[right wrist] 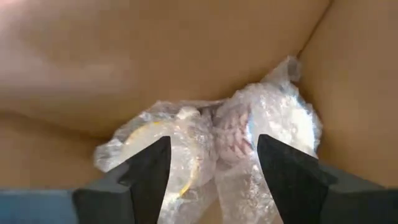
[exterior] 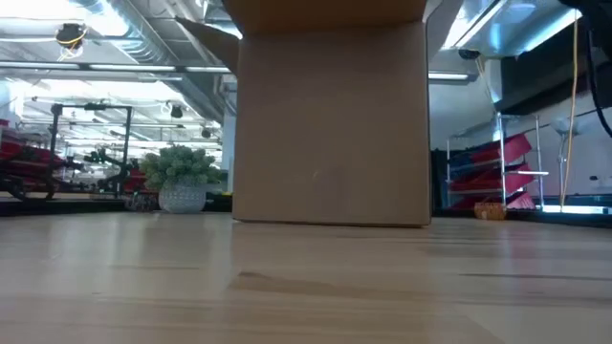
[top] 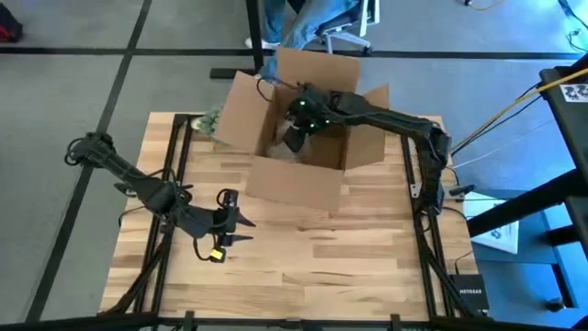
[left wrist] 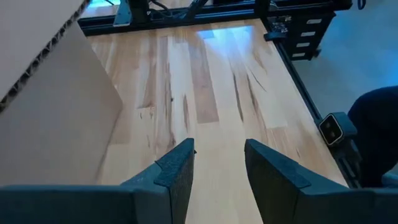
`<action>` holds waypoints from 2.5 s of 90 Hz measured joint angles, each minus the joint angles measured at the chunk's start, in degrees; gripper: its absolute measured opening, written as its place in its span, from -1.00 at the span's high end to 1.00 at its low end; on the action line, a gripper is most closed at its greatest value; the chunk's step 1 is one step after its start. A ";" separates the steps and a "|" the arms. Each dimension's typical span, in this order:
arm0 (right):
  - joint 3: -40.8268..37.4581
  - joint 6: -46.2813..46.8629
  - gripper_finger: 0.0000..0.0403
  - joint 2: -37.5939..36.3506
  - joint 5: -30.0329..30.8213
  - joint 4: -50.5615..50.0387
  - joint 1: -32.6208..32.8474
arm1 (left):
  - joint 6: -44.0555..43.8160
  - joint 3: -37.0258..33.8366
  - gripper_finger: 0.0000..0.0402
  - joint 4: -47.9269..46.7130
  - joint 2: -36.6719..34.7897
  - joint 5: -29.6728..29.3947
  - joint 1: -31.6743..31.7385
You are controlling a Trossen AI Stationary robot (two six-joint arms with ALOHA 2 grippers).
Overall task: Wrap mug
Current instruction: Return to Home Position
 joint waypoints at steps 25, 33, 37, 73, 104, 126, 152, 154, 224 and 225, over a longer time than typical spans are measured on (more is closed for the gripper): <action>0.02 -5.84 0.01 -3.08 -0.04 -0.25 5.31 | -0.22 0.01 0.37 -0.07 0.00 -0.01 0.02; 0.03 -7.46 0.04 -3.60 -0.03 -0.29 7.25 | -0.24 0.01 0.37 -0.09 0.00 -0.02 0.02; 0.03 -8.21 0.06 -3.86 -0.03 -0.37 8.18 | -0.26 0.01 0.37 -0.10 0.00 -0.02 0.02; 0.04 -10.07 0.22 -10.91 2.63 -2.59 19.50 | -0.42 0.00 0.38 -0.07 0.00 -0.07 0.02; 0.11 -8.70 0.31 -12.70 4.23 -8.25 29.99 | 0.26 0.00 0.66 -0.51 0.00 -0.15 0.00; 0.09 -6.99 0.32 -13.15 8.48 -11.18 35.75 | -1.35 0.00 0.80 -4.01 -0.41 -1.88 0.00; 0.07 -3.94 0.32 -15.51 14.61 -15.65 40.79 | -1.76 -2.92 0.94 -6.78 -8.77 -3.34 0.09; 0.07 -3.73 0.32 -15.57 15.09 -15.77 41.09 | -1.88 -3.89 0.95 -6.67 -9.87 -3.32 0.27; -28.26 10.16 0.70 -27.03 23.46 -1.77 48.08 | -5.09 -30.16 0.98 2.07 -42.58 -2.69 1.51; -29.77 10.50 0.71 -27.87 23.25 -0.17 48.30 | -5.10 -30.23 0.98 2.03 -42.66 -2.74 1.52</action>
